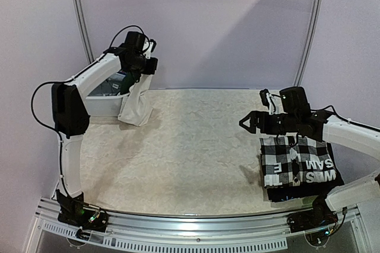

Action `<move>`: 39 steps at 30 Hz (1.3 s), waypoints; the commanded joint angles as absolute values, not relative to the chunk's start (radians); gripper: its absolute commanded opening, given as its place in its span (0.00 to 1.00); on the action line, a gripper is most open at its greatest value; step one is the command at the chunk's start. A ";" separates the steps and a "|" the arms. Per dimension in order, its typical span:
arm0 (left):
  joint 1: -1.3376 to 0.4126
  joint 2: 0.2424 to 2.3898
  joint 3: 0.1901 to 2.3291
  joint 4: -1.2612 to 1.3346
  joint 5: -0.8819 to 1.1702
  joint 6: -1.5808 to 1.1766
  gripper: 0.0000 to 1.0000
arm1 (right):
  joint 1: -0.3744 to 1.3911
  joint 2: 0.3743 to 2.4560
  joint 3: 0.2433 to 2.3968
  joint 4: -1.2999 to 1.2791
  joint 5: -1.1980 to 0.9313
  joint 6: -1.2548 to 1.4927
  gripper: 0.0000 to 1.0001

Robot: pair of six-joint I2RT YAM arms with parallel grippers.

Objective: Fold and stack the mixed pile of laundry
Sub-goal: Adjust the crumpled T-shirt in the bin, then pick up the crumpled T-shirt from the bin.

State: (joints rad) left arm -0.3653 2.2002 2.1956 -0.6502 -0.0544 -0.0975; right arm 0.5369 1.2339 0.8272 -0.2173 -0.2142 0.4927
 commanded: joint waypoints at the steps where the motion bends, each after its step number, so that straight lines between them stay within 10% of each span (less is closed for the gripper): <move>1: -0.398 2.196 2.131 -0.717 -0.034 -0.040 0.01 | 0.546 1.221 0.831 -0.218 -0.203 0.497 0.99; 10: -0.415 2.102 1.996 -0.677 -0.088 -0.053 0.69 | 0.545 1.247 0.837 -0.211 -0.210 0.495 0.99; 14: -0.388 1.973 1.889 -0.623 -0.180 -0.118 0.83 | 0.545 1.253 0.841 -0.215 -0.211 0.495 0.99; 39: -0.071 1.923 1.616 -0.463 0.155 -0.333 0.51 | 0.552 1.317 0.874 -0.217 -0.227 0.491 0.99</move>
State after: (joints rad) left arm -0.0765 1.8633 1.5723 -0.4919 0.0738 -0.3271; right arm 0.5392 1.2991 0.8444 -0.2161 -0.2199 0.4923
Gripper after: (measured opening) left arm 0.545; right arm 0.988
